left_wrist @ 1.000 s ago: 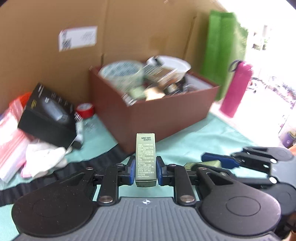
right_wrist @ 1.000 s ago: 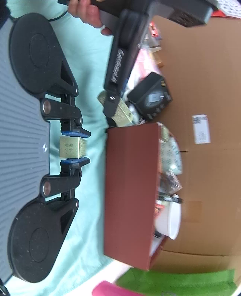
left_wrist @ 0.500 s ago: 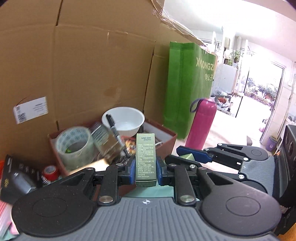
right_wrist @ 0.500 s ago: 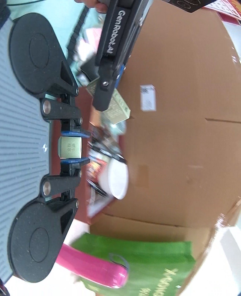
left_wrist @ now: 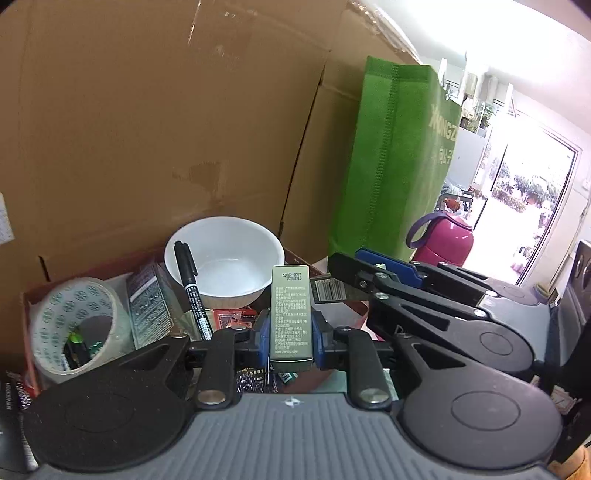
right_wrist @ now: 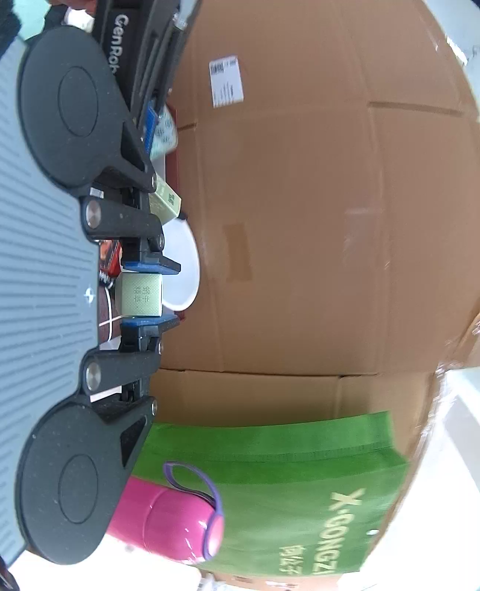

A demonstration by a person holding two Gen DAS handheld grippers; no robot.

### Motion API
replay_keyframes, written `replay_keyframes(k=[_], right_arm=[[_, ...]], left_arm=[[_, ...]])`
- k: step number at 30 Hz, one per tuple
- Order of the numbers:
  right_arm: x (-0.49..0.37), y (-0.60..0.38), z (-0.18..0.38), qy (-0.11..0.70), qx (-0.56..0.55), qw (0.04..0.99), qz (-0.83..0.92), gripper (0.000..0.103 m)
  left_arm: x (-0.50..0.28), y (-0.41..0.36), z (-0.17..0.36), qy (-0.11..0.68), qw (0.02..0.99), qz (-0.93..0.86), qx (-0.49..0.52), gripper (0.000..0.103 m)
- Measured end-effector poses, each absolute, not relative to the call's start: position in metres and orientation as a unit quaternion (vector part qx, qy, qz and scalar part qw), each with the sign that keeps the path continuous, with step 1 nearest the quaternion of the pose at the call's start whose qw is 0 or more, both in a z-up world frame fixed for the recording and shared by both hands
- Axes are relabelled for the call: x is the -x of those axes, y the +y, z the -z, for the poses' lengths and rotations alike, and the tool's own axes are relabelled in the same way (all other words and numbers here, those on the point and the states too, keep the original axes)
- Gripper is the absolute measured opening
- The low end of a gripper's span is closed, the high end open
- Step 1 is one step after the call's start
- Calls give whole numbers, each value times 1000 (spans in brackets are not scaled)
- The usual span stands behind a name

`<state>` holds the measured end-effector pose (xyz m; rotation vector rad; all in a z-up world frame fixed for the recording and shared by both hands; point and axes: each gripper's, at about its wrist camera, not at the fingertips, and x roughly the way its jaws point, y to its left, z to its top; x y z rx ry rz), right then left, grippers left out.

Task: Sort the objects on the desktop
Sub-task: 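Carry the olive-green box with the left tool while the right tool carries the gold bar to the brown box, then open the left tool over the brown box while the right tool opens to drop the gold bar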

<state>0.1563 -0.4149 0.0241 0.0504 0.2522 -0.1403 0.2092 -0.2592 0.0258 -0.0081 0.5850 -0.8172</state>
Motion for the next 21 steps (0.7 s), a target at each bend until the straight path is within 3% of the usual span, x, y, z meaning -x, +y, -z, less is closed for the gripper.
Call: replay_keyframes(k=[8,10,11,12,13,17,21], right_arm=[[-195,-432,-4,151,-41,986,56,22],[-199,-433,-1,164,-32,985,50,26],[-199,-432,0,167,-29,984,52,40],[-196,-433,0,162,-29,985,59,55],[-192,-433,0,153,-29,985,71,59],[-175,-439,-3,133,-42,985,98,92],[-160,-433,-4,123,-26,986,111,97]], left_arm=[[-222,-262,-20,278,879,388,19,26],[-221,-255,-22,273,881,385,37,47],[-221,-251,-22,267,888,373,44,55],[-220,-247,-22,262,893,362,53,73],[-220,-242,-21,257,896,355,67,85],[-216,-227,-20,258,890,359,111,97],[-204,-216,-24,254,897,345,111,103]])
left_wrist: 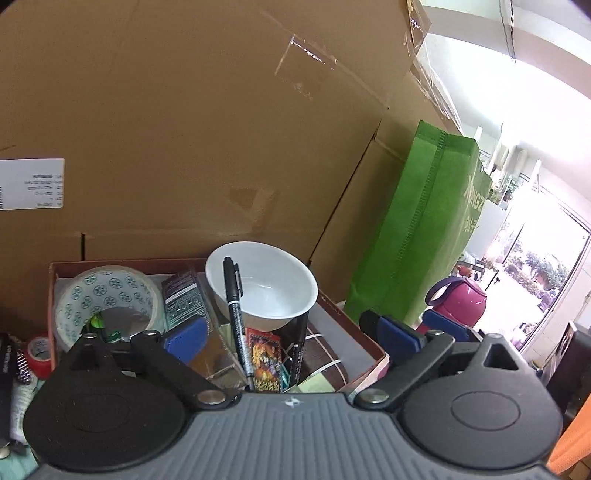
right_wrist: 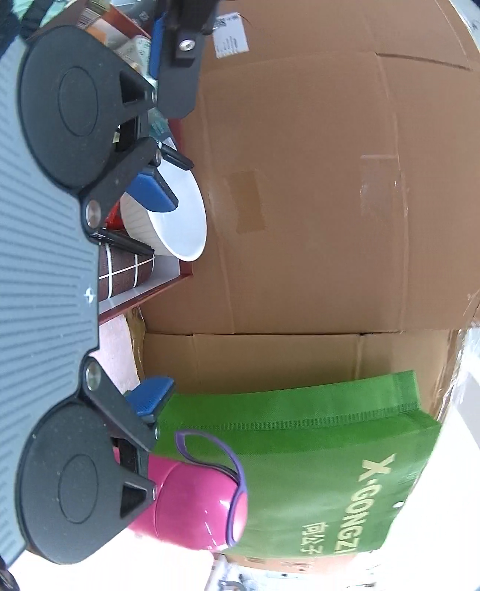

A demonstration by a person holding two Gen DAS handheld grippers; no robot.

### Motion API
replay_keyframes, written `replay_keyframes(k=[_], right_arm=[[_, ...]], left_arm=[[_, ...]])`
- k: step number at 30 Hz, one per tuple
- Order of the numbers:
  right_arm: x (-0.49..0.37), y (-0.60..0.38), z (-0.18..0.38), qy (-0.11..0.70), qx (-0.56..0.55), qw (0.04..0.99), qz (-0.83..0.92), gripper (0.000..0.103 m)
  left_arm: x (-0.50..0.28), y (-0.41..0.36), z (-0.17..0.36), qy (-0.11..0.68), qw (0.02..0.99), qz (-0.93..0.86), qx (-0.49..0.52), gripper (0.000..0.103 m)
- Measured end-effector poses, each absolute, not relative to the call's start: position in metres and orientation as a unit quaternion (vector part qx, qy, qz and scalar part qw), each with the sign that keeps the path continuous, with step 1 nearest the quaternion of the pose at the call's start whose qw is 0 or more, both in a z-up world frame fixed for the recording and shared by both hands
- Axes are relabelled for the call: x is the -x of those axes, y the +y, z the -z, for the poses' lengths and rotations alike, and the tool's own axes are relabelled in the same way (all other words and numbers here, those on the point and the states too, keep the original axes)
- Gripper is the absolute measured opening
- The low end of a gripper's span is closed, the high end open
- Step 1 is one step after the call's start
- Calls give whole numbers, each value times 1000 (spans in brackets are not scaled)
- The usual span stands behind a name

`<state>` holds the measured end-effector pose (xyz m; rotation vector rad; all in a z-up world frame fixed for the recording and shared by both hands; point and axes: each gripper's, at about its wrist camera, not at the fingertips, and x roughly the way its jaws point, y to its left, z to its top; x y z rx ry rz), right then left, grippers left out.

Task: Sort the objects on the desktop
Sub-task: 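Open the left tool over the brown box while the right tool opens to drop the gold bar, then withdraw both tools from the brown box back over the table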

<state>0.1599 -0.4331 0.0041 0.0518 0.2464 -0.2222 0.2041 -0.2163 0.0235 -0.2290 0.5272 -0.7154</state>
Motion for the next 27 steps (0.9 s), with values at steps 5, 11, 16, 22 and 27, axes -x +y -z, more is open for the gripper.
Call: replay_keyframes(k=[5,11,16,22,27], right_arm=[[-147,-424,-5,134,-6,986,102,98],[-137,-406,-3,162,21,983,88,101],[-124,-388,-1,179,35,980,84,101],[-102,-363,1,192,50,977,77,101],[-87,-345,6,206,52,974,81,101]], left_arm=[[-192,-203,-23,268,899,321,130,103],[-162,-184,-24,238,922,282,115,103],[-142,-175,-18,261,927,244,115,103],[-115,-164,-6,275,925,240,108,103],[-92,-159,1,262,937,216,78,103]])
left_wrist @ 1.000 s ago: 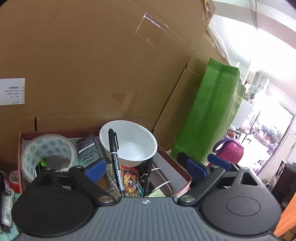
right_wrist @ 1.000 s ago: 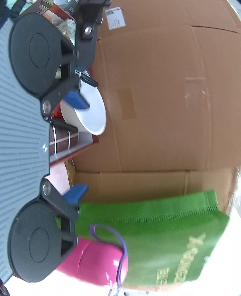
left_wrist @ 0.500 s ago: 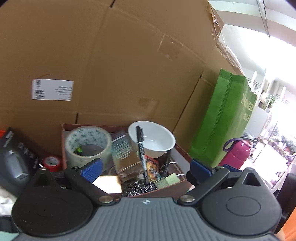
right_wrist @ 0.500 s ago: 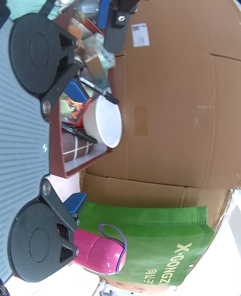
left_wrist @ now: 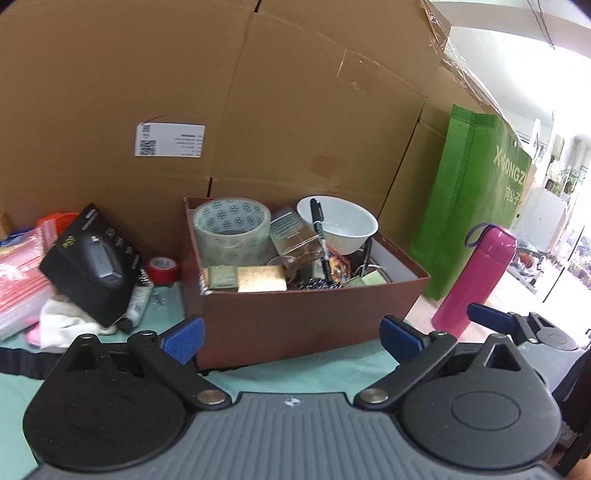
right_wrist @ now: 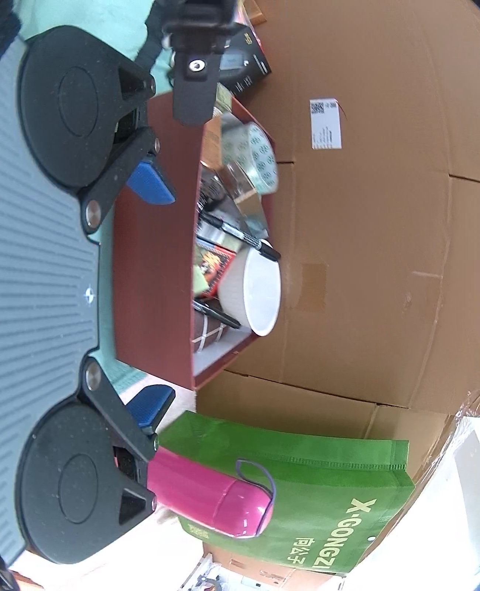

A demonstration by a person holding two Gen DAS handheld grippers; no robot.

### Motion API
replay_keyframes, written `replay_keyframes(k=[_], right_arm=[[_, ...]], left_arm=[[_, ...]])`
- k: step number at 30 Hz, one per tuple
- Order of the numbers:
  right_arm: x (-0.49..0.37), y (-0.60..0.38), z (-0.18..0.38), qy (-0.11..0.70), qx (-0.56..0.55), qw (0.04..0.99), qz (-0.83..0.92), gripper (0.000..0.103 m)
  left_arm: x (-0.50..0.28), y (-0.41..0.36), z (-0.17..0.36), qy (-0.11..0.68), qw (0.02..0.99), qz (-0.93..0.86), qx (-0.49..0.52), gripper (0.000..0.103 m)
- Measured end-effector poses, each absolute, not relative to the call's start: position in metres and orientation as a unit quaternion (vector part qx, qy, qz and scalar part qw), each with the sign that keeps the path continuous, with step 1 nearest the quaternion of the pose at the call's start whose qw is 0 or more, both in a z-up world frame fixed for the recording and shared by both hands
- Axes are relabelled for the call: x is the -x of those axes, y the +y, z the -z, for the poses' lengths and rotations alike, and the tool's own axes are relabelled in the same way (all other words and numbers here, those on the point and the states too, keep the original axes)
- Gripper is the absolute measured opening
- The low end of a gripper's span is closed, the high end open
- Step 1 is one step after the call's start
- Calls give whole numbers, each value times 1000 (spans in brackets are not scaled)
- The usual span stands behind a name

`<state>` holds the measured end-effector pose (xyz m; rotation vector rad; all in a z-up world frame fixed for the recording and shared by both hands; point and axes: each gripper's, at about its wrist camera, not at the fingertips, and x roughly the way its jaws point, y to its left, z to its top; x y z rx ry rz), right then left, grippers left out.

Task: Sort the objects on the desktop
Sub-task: 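Withdraw both tools from the brown box back over the table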

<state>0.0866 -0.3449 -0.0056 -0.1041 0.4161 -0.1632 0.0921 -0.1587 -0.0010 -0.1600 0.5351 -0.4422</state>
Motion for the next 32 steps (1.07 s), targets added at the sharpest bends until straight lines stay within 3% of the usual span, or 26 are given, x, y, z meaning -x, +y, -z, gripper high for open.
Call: replay_keyframes(k=[32], right_arm=[[-43,-313,23,244,34,967,69,101]], left_arm=[[-52,-152,14,298,939,171,17,103]])
